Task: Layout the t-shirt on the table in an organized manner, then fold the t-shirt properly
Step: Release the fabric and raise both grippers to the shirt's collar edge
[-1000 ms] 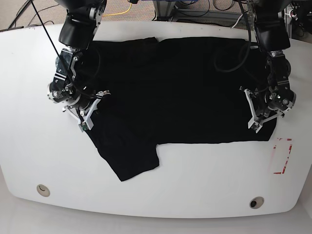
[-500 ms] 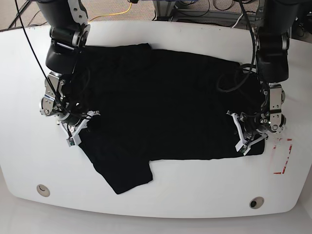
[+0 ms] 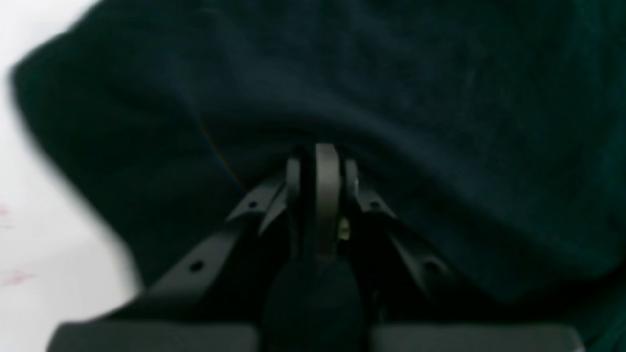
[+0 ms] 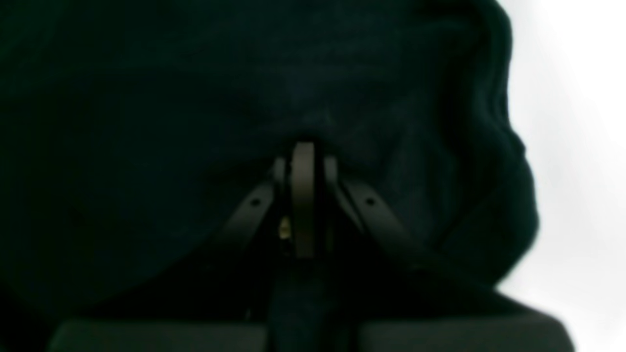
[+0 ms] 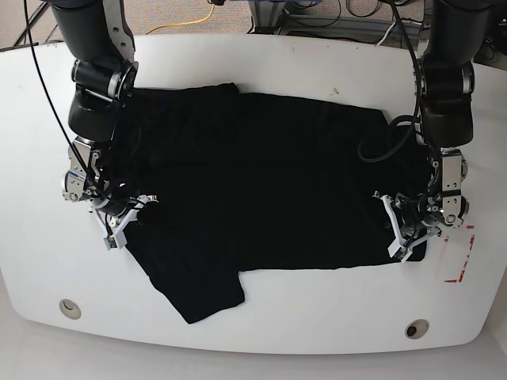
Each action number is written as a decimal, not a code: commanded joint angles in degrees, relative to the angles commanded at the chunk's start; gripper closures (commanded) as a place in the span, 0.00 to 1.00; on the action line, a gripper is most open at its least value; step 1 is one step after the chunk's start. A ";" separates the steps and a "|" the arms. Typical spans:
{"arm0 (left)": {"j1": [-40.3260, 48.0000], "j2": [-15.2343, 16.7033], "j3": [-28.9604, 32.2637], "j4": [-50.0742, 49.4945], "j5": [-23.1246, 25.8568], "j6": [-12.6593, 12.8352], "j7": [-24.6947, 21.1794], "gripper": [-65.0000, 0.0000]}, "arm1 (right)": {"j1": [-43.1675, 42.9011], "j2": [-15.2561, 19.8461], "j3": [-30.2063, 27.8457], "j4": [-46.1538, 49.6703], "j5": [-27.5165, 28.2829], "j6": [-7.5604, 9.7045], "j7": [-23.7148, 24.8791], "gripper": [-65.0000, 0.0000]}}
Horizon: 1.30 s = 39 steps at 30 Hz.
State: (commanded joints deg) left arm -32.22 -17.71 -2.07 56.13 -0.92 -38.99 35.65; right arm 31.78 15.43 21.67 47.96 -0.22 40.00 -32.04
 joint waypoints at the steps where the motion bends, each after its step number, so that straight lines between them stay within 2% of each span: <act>1: 0.00 -0.53 -0.70 2.73 0.00 -0.09 1.58 0.97 | -0.09 -0.18 0.09 2.55 0.00 0.00 -1.85 0.96; 4: 2.20 -0.62 -2.90 9.49 0.00 -0.09 6.07 0.96 | -1.23 -1.67 0.44 10.20 0.09 0.00 -7.91 0.94; 5: 2.90 -0.62 -3.60 12.13 0.00 -0.09 7.56 0.96 | -2.11 -2.11 0.44 13.63 0.09 0.00 -10.29 0.90; 7: 3.78 -0.62 -4.31 17.05 0.00 -0.09 10.55 0.93 | -4.13 -2.64 0.44 20.84 0.09 0.00 -14.95 0.76; 10: 6.86 -0.79 -4.40 24.62 0.00 -0.09 15.91 0.74 | -8.97 -4.48 0.53 32.97 0.00 0.00 -21.98 0.51; 13: 10.99 -1.49 -4.48 32.88 0.00 -0.09 19.60 0.49 | -15.47 -5.80 0.53 45.36 0.00 0.00 -27.43 0.35; 16: 15.47 -1.67 -4.48 39.65 -0.09 -0.09 22.51 0.41 | -21.10 -7.56 0.53 53.98 -0.09 0.00 -30.86 0.27; 21: 23.38 -1.32 -4.40 48.53 -0.09 -0.09 24.70 0.41 | -30.15 -10.46 0.53 63.30 -0.09 0.00 -32.97 0.26; 23: 27.52 -0.26 -4.40 51.43 -0.09 -0.09 24.79 0.41 | -33.41 -11.87 0.53 64.70 -0.09 0.00 -32.97 0.26; 27: 33.76 0.09 -4.40 54.07 -0.09 -0.09 24.79 0.41 | -36.92 -12.13 0.53 64.70 0.00 0.00 -32.88 0.26; 33: 39.91 0.18 -4.66 54.77 -0.09 -0.09 24.79 0.41 | -38.77 -12.13 0.53 64.70 0.00 0.00 -32.88 0.26; 39: 41.93 -0.09 -9.41 54.68 -0.09 -0.18 24.79 0.41 | -38.77 -12.13 0.53 64.62 -0.09 0.00 -32.88 0.26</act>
State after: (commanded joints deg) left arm 9.71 -17.80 -11.47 110.81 -1.01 -39.16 60.44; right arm -6.99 3.30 22.20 112.57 -0.31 40.00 -64.92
